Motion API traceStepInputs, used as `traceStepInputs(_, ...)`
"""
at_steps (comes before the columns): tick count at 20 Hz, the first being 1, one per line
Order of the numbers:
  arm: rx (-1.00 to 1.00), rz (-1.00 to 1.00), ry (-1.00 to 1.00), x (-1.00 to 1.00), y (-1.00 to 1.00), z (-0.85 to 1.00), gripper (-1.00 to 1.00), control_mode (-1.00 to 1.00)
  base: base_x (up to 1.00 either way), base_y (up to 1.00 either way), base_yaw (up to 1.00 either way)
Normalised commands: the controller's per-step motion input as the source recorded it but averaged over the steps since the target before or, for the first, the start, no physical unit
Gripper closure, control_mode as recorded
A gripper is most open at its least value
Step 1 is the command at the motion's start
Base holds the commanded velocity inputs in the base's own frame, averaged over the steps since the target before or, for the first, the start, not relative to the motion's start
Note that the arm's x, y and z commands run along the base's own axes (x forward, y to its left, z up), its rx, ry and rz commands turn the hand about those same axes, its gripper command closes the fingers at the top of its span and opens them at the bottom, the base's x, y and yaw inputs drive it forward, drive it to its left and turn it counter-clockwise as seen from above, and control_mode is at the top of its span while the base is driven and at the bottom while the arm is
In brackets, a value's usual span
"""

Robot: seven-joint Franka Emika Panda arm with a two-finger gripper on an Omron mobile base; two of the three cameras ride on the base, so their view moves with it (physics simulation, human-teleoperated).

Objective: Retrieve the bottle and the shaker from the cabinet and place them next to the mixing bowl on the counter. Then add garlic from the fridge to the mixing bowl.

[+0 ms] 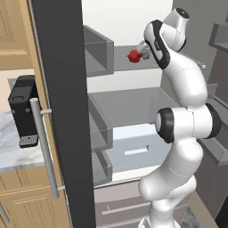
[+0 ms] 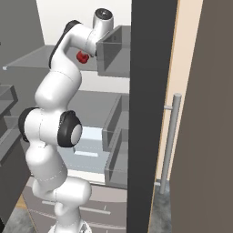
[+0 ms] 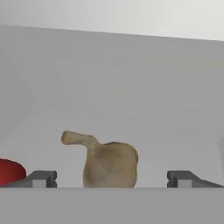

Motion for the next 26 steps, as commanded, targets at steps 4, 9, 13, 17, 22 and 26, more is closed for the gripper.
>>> traceStepInputs(4, 0.00, 0.00, 0.00, 0.00, 0.00, -0.15, -1.00, -1.00, 0.00, 0.00, 0.00)
traceStepInputs(9, 0.00, 0.00, 0.00, 0.02, 0.00, -0.08, -1.00, -1.00, 0.00, 0.00, 0.00)
traceStepInputs(13, 0.00, 0.00, 0.00, 0.09, 0.00, -0.01, -1.00, -1.00, 0.00, 0.00, 0.00)
traceStepInputs(17, 0.00, 0.00, 0.00, 0.15, 0.00, -0.08, -1.00, -1.00, 0.00, 0.00, 0.00)
traceStepInputs(22, 0.00, 0.08, 0.00, 0.16, -0.01, 0.00, -1.00, -1.00, 0.00, 0.00, 0.00)
traceStepInputs(26, 0.00, 0.10, 0.01, 0.18, -0.07, 0.00, -1.00, -1.00, 0.00, 0.00, 0.00)
